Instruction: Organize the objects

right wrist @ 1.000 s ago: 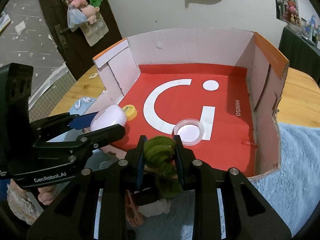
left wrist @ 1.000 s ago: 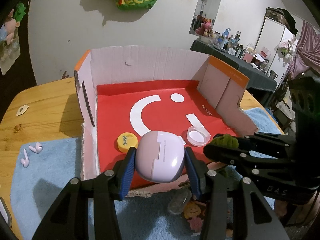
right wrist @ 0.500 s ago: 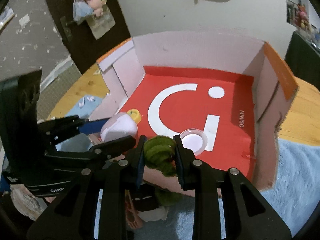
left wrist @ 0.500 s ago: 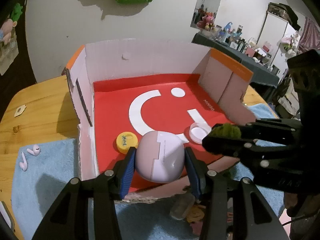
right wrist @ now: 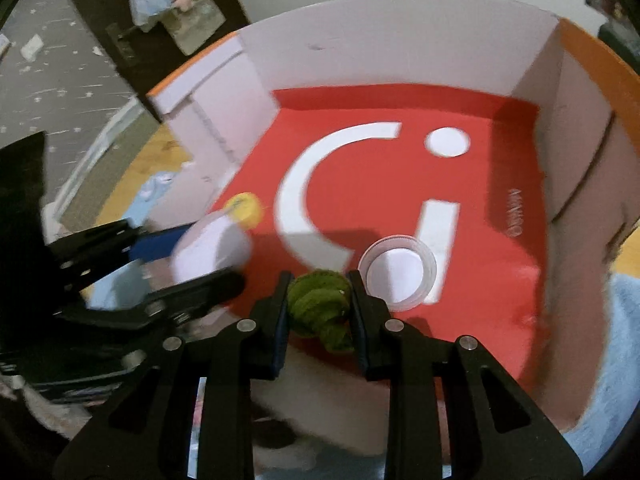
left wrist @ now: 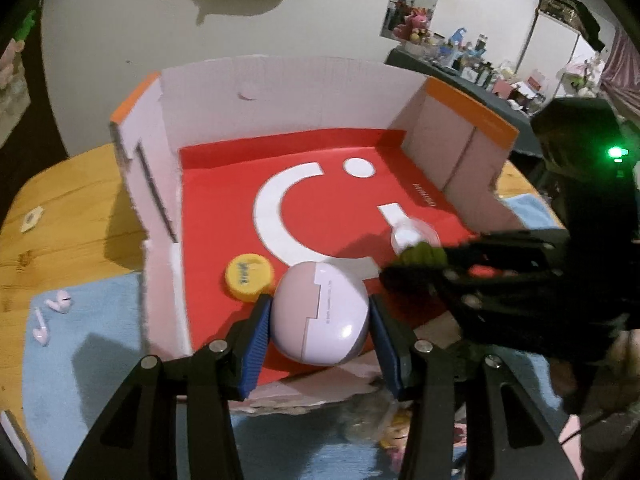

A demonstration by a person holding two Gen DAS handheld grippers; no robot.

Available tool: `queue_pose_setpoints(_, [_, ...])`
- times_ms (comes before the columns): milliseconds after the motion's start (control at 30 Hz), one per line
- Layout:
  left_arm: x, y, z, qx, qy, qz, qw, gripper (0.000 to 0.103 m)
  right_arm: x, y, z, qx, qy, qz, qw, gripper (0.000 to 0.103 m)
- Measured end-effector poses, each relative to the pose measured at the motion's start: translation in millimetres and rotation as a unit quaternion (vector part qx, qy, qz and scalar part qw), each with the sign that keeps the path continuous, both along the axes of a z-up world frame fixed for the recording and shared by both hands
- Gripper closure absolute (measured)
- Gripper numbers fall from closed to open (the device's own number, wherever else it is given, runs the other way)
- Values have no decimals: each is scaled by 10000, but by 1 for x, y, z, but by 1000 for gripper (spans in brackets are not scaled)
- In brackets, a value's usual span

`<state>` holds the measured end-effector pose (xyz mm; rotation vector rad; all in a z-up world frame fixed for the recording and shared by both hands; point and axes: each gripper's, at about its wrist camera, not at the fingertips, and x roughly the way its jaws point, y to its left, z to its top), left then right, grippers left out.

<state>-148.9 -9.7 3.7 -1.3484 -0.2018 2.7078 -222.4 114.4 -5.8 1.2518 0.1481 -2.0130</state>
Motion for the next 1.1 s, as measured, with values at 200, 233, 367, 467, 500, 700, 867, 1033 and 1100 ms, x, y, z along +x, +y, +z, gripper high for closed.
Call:
queue_pose_setpoints(200, [-11, 6, -12, -45, -145, -14, 9999, 53, -7, 12, 2, 454, 816, -334, 9951, 78])
queue_pose_setpoints(233, [-14, 6, -14, -39, -155, 15, 9999, 53, -9, 14, 1, 404, 783, -369, 9954, 78])
queue_pose_setpoints(367, [-20, 3, -17, -205, -128, 198, 9995, 53, -11, 21, -5, 250, 625, -460, 9967, 78])
queue_pose_setpoints(467, [-19, 0, -19, -208, -109, 211, 9995, 53, -5, 24, -6, 165, 522, -460, 9974, 78])
queue_pose_setpoints(500, [-18, -1, -19, -231, -106, 213, 9994, 53, -3, 24, -6, 167, 507, -451, 9976, 78])
queue_pose_setpoints(700, [-22, -8, -18, -196, -168, 237, 9994, 53, 8, 24, -3, 137, 350, -344, 9987, 78])
queue_pose_setpoints(867, [-30, -10, -17, -194, -180, 272, 9993, 53, -2, 14, -3, 191, 449, -478, 9977, 78])
queue_pose_setpoints(1033, [-33, -11, -18, -198, -112, 336, 9992, 53, -3, 4, -4, 392, 735, -540, 9951, 78])
queue_pose_setpoints(1100, [-34, -11, -18, -194, -84, 363, 9991, 53, -2, 2, -4, 424, 809, -556, 9943, 78])
